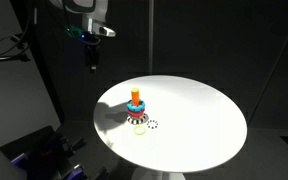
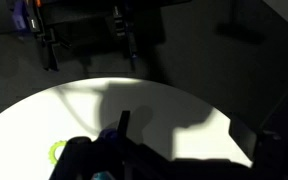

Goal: Put the yellow ring through the pole

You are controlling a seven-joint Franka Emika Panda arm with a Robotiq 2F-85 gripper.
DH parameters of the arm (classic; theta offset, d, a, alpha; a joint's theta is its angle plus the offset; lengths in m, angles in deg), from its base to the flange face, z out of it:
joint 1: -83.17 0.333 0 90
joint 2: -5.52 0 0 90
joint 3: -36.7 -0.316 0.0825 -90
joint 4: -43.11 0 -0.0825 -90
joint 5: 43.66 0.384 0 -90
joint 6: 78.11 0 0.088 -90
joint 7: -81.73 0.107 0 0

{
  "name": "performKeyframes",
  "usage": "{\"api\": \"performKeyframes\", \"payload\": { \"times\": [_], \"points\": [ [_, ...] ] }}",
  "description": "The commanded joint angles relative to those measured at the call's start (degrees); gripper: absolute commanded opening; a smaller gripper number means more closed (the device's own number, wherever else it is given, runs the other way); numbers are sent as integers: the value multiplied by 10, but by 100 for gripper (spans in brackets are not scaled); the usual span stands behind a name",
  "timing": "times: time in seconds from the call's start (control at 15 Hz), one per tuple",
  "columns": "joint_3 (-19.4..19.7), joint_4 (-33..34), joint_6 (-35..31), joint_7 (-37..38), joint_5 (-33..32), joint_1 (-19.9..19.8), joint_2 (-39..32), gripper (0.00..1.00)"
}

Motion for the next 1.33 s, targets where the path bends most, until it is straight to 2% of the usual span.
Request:
{"api": "performKeyframes", "payload": {
  "times": [0.0,0.6,1.27],
  "points": [
    [2,1,1,0,0,1,0,100],
    [8,0,-23,5,-24,-8,-11,100],
    [41,-63,-144,3,-70,-40,-13,100]
  ]
}}
